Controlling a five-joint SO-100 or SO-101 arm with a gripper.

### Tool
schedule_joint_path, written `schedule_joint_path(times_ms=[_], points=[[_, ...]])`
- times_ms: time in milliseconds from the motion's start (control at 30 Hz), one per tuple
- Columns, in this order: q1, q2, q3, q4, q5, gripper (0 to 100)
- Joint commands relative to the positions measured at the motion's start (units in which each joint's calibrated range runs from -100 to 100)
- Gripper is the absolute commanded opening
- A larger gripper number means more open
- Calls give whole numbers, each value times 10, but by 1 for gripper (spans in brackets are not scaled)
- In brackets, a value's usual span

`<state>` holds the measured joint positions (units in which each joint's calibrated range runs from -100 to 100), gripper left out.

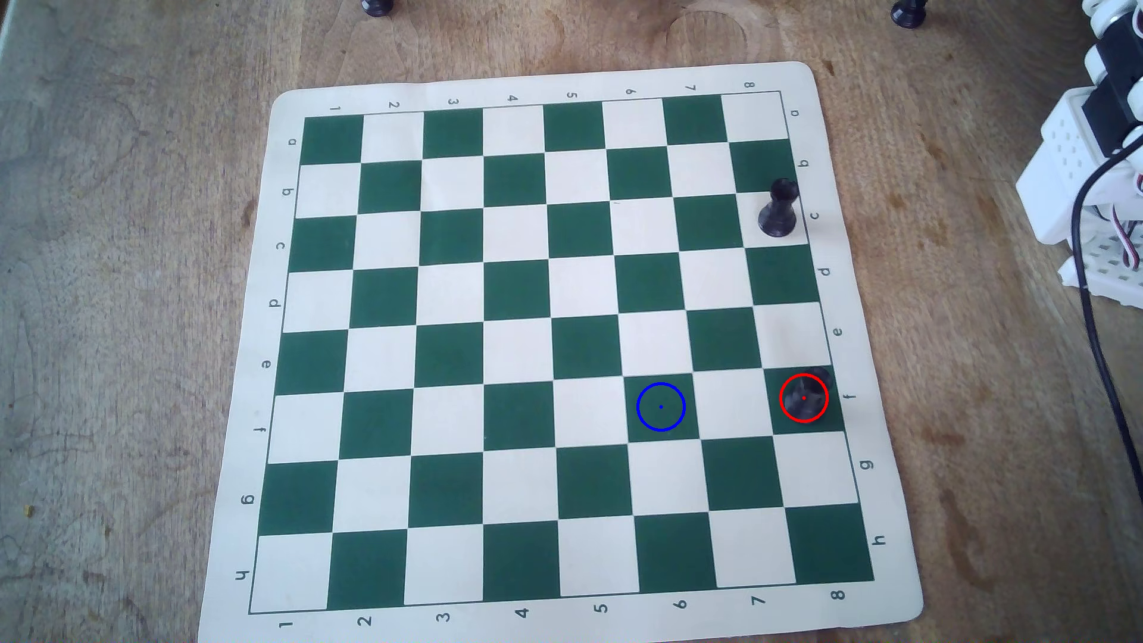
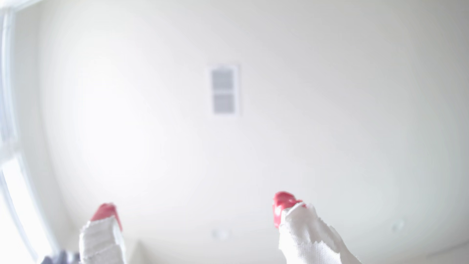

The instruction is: Move the chess piece from red to blue

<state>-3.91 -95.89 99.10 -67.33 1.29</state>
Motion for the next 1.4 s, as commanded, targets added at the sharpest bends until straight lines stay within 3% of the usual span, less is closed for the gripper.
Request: schedule_joint_path(times_ms=[0, 67, 233, 367, 700, 967, 1067, 1100, 1167, 1233, 1367], points=[[21, 1, -113, 259, -33, 34], [47, 1, -173, 369, -51, 34], [76, 1, -208, 528, -64, 35], [115, 6, -235, 693, -67, 29], [97, 170, -292, 684, -64, 5], [57, 236, -287, 781, -65, 9], [56, 245, -295, 857, -66, 17], [57, 245, -306, 905, -75, 27], [57, 241, -332, 984, -76, 37], [47, 242, -392, 1116, -69, 35], [12, 251, -472, 1265, -63, 31]])
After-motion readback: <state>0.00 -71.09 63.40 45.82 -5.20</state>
